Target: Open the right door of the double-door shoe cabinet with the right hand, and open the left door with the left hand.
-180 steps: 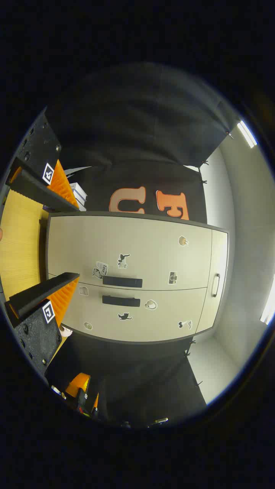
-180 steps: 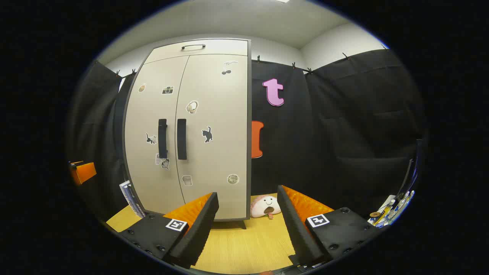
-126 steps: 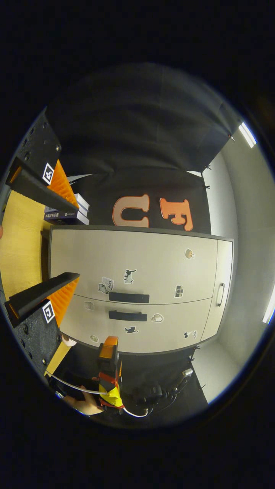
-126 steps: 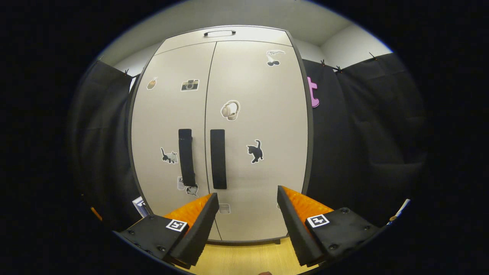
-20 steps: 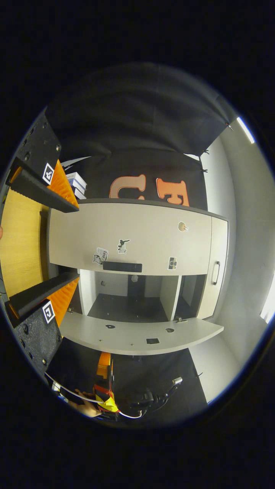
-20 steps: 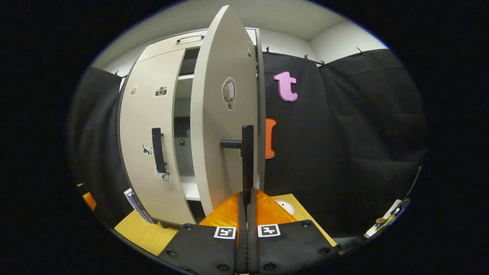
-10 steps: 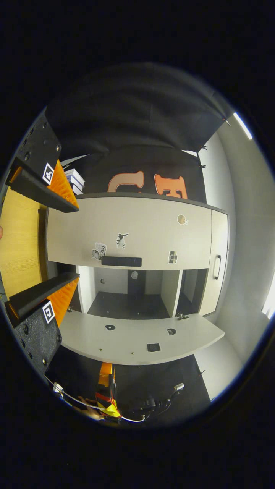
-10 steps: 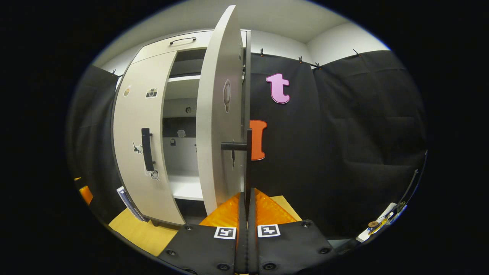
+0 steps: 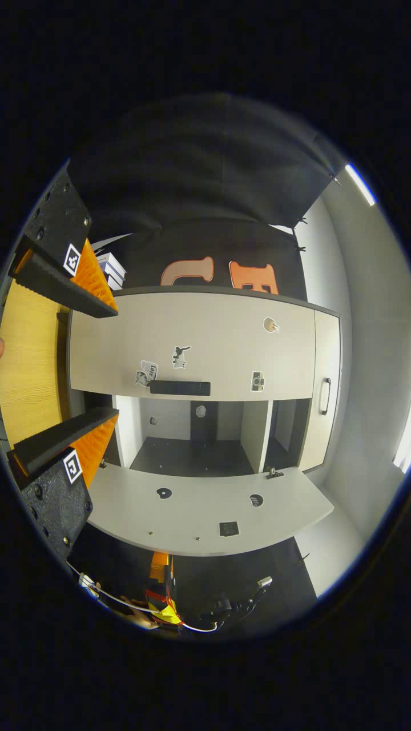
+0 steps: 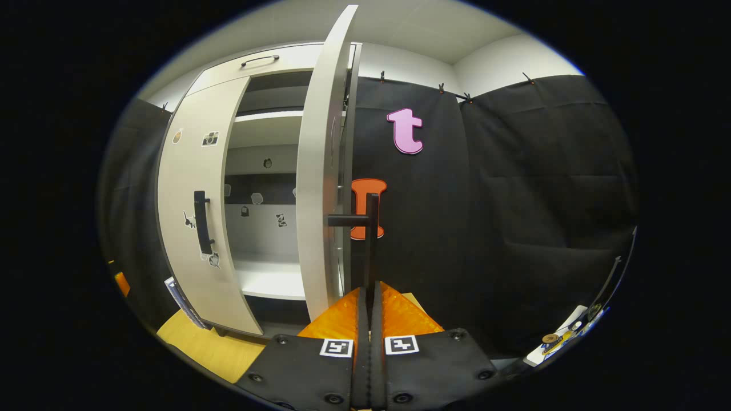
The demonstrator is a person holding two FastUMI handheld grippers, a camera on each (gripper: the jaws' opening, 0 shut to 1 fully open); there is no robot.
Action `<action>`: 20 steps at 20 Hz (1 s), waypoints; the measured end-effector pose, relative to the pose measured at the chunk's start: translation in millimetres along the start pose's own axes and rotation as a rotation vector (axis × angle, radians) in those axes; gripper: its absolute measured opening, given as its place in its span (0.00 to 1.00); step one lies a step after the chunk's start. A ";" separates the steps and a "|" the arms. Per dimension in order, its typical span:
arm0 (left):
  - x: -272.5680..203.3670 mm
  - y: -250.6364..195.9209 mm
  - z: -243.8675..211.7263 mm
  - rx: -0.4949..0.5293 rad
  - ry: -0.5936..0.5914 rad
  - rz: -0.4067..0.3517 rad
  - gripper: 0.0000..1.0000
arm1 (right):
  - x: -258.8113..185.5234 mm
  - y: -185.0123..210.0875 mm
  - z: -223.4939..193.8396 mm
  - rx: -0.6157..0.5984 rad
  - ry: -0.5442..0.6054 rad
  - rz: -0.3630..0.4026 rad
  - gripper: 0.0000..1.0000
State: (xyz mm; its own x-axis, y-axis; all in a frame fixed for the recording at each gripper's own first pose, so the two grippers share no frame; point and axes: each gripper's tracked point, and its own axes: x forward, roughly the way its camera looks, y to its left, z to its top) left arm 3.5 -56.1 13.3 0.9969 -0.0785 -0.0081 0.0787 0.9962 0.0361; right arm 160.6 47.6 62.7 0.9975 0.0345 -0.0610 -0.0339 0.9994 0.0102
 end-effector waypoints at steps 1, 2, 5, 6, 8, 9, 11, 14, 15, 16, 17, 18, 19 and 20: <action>0.0 -0.5 -0.1 -0.002 0.001 0.002 0.92 | 0.8 -0.8 -0.1 0.010 0.000 0.003 0.07; 1.0 -1.3 0.3 -0.002 0.001 0.005 0.92 | 0.3 -3.6 -0.3 0.015 0.000 0.000 0.07; 5.0 -4.6 2.8 0.001 0.000 0.015 0.95 | -3.5 -12.9 8.6 0.022 -0.040 -0.023 0.07; 7.7 -6.6 4.1 0.001 -0.001 0.015 0.95 | -5.5 -14.1 12.0 0.014 -0.054 -0.026 0.07; 11.2 -11.1 9.0 0.002 -0.009 0.014 0.95 | -7.4 -20.2 12.2 -0.012 -0.059 -0.041 0.07; 13.2 -13.9 11.5 0.003 -0.015 0.013 0.95 | -10.8 -22.0 12.2 -0.011 -0.055 -0.042 0.07; 18.2 -18.1 16.2 0.006 -0.023 0.013 0.92 | -18.8 -24.6 8.4 0.015 -0.045 -0.041 0.08; 33.3 -21.3 25.7 0.008 -0.038 0.018 0.95 | -28.4 -25.6 9.1 0.057 -0.045 -0.032 0.08; 39.3 -22.7 28.7 0.010 -0.042 0.020 0.95 | -29.1 -26.9 9.6 0.061 -0.047 -0.026 0.08; 46.6 -25.0 30.9 0.011 -0.044 0.020 0.92 | -31.9 -30.0 10.8 0.061 -0.052 -0.026 0.13; 54.0 -27.1 31.8 0.014 -0.043 0.020 0.95 | -34.9 -33.5 12.6 0.062 -0.059 -0.029 0.27; 61.3 -27.2 32.8 0.025 -0.037 0.023 0.92 | -34.8 -33.5 13.4 0.063 -0.061 -0.030 0.28; 70.0 -27.7 33.7 0.035 -0.032 0.023 0.95 | -37.1 -34.2 12.9 0.063 -0.058 -0.026 0.29; 82.1 -30.5 32.3 0.037 -0.026 0.019 0.95 | -38.8 -35.7 13.1 0.064 -0.060 -0.022 0.26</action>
State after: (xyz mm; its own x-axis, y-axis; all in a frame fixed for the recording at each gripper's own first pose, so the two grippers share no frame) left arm 83.1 -94.1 43.8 0.9980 -0.0611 0.0191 0.0595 0.9956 0.0729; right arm 123.9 10.4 77.8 0.9999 0.0099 -0.0025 -0.0097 0.9972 0.0736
